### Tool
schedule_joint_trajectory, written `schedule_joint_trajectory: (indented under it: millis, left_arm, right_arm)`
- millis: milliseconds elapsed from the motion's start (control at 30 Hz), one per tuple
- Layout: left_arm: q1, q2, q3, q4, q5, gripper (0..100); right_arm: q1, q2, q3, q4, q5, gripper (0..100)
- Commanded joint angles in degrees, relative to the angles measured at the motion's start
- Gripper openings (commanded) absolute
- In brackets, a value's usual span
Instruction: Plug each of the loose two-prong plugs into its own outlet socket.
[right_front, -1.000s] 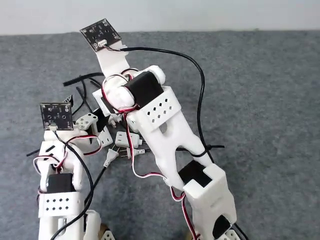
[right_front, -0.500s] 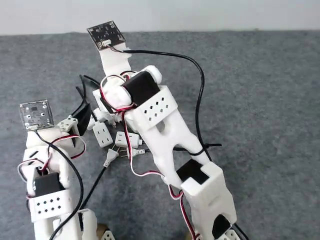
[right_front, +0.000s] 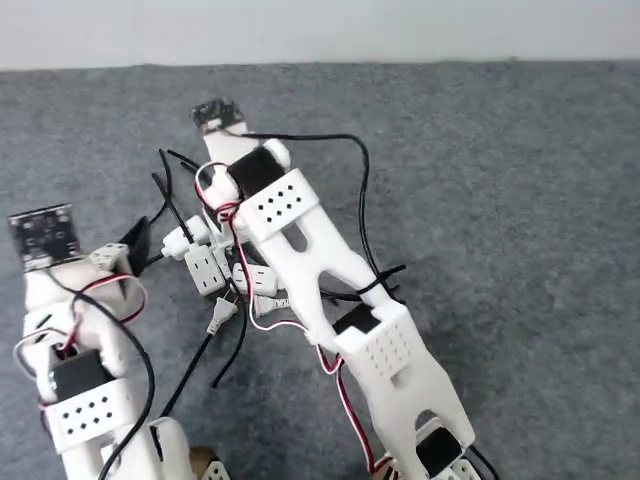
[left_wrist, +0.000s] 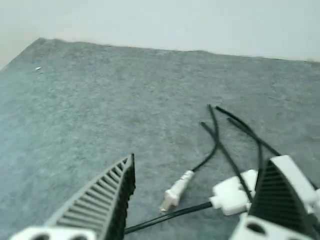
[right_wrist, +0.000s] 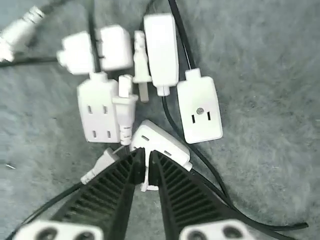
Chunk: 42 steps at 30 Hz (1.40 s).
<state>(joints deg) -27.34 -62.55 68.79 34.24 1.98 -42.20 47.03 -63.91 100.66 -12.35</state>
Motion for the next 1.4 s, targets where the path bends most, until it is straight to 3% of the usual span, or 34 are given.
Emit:
schedule_joint_trajectory:
  millis: [0,167,367,633,1033,1367]
  left_arm:
    - [-5.1,-0.62,-1.1,0.53,-0.79,36]
    - [-7.12,-0.44,-0.57,2.99,-0.79,36]
    - [-7.21,-0.62,2.15,0.09,-0.62,36]
    - [-6.95,-0.62,4.09,-2.46,-0.62,36]
    - [-6.86,-0.62,4.18,-2.29,-0.79,36]
    - [-5.45,-0.62,4.97,-2.46,-0.88,36]
  right_arm:
    - [-2.33,-0.04,-1.76,0.57,2.02,0.9]
    - [-6.64,2.77,-2.11,-1.71,2.02,1.8]
    - [-6.9,5.14,-2.11,-3.38,1.67,15.8]
    - [-6.46,7.08,-2.11,-9.19,1.67,5.0]
    - [-5.05,9.71,-2.29,-11.12,2.11,4.8]
    - [-3.91,11.12,-12.75,-3.56,2.11,4.8]
